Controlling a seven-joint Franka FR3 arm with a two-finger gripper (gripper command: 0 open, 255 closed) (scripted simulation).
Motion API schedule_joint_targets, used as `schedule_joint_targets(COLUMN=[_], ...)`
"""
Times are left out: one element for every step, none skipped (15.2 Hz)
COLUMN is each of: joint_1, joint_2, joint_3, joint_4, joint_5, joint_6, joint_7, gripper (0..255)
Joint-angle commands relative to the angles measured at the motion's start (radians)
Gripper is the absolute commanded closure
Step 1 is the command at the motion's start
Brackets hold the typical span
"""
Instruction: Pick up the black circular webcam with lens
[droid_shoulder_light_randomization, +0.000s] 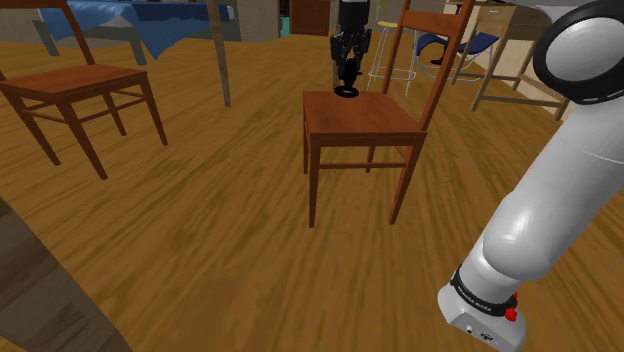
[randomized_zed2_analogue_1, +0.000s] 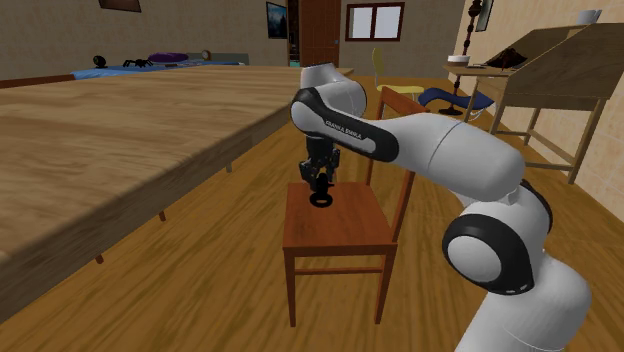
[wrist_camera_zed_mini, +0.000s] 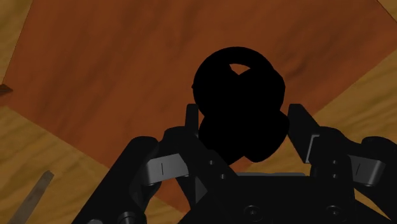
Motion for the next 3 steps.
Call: schedule_joint_targets(joint_1=[0.000, 0.000, 0.000], joint_2=[0.016, 0.017, 0.017], joint_3=[0.000, 0.000, 0.000], joint_4=[0.050, 0.053, 0.054], joint_5=[0.000, 0.000, 0.000], joint_6=[-0.034, -0.036, -0.036], joint_7=[-0.004, -0.004, -0.004], gripper=[255, 255, 255])
